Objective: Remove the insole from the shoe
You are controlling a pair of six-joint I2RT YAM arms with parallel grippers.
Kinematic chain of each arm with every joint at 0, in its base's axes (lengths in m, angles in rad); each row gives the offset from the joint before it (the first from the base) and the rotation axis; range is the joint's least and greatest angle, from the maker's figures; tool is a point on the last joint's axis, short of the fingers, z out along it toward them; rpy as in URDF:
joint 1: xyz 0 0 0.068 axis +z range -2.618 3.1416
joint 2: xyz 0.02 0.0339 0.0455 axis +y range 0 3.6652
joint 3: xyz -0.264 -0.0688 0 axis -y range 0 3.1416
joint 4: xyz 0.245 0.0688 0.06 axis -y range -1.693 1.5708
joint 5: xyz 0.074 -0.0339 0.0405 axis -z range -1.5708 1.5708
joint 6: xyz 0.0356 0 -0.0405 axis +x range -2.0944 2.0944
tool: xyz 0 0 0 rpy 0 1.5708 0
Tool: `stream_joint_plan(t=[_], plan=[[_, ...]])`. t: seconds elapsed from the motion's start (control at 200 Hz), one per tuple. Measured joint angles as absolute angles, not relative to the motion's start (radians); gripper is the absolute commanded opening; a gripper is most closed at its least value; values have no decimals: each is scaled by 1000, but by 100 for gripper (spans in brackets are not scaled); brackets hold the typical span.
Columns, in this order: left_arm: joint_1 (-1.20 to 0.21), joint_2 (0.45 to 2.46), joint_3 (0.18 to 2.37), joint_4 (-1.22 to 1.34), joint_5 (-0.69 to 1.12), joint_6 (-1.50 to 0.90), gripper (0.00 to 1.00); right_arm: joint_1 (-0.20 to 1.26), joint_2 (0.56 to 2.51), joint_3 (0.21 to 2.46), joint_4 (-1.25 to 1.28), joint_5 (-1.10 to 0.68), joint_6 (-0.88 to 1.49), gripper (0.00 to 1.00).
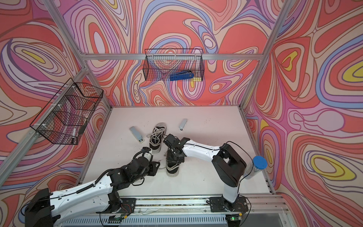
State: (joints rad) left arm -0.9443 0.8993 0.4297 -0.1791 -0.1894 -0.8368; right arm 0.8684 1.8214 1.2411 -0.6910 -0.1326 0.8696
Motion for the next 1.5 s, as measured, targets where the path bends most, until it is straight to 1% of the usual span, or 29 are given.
stream_joint_plan(t=[0.15, 0.27, 0.391, 0.601, 0.696, 0.796, 0.866, 0.957, 1.052, 1.322, 1.497], plan=[[-944, 851, 400, -286, -210, -895, 31, 891, 1855, 1284, -727, -108, 865, 38], [-942, 861, 395, -328, -209, -916, 29, 902, 1873, 1312, -751, -92, 859, 43], [-933, 919, 395, -323, -187, -917, 27, 916, 1882, 1333, -775, -72, 857, 47], [-910, 1024, 397, -278, -136, -901, 25, 936, 1929, 1396, -829, -43, 859, 48], [-909, 1028, 397, -249, -127, -901, 25, 941, 1957, 1428, -863, -27, 864, 43], [-908, 1022, 397, -222, -120, -901, 25, 944, 1972, 1435, -885, 1, 868, 34], [-908, 1018, 397, -211, -110, -899, 25, 948, 1973, 1430, -890, 18, 878, 22], [-907, 1008, 399, -209, -95, -889, 27, 951, 1966, 1415, -876, 23, 887, 10], [-893, 987, 401, -202, -63, -876, 29, 958, 1959, 1401, -845, 23, 908, 0], [-828, 972, 400, -105, 58, -869, 37, 960, 1930, 1366, -802, 24, 926, 0], [-807, 1029, 399, 1, 133, -888, 41, 958, 1903, 1330, -757, 17, 930, 0]])
